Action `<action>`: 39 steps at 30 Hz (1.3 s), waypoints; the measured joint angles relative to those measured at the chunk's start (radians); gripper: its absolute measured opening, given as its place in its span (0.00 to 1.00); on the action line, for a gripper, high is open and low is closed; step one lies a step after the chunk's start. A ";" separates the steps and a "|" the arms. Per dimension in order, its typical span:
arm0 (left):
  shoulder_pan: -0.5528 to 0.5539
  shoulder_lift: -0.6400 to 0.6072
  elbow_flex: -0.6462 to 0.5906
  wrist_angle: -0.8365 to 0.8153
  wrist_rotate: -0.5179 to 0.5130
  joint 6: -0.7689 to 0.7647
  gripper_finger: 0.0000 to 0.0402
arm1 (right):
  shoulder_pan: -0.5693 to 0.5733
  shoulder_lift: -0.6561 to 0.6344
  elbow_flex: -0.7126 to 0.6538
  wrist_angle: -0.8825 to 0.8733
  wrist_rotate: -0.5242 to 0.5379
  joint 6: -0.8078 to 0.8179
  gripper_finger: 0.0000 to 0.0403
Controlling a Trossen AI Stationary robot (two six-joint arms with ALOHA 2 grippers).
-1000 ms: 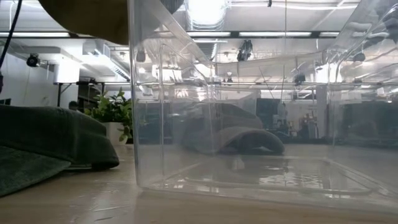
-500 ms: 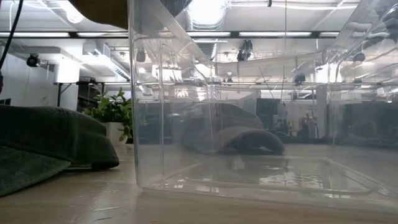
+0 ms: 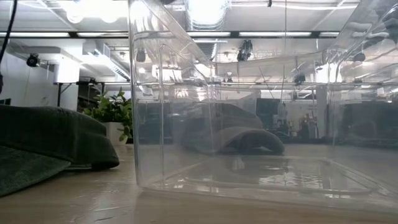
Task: Pick & Place hat
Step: Put the left brown cap into the top transparent container
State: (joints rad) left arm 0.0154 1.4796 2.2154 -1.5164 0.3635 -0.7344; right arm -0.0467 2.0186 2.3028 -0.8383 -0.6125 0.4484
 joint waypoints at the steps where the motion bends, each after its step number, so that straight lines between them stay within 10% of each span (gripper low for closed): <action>1: 0.004 -0.015 0.008 0.002 -0.007 -0.001 0.25 | -0.004 0.000 0.001 -0.010 -0.002 0.002 0.03; 9: 0.016 -0.130 0.087 0.005 -0.216 -0.047 0.38 | -0.079 -0.008 0.003 0.074 0.006 0.064 0.02; 19: 0.015 -0.254 0.137 0.159 -0.714 0.125 0.39 | -0.313 -0.091 0.052 0.286 0.061 0.126 0.02; 34: 0.015 -0.234 0.137 0.446 -1.101 0.641 0.39 | -0.505 -0.153 0.047 1.255 0.199 0.551 0.02; 39: 0.015 -0.189 0.136 0.498 -1.096 0.755 0.39 | -0.529 -0.149 0.023 1.815 0.299 0.696 0.02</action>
State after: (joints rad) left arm 0.0302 1.2902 2.3512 -1.0184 -0.7324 0.0208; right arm -0.5756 1.8695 2.3256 0.9764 -0.3138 1.1446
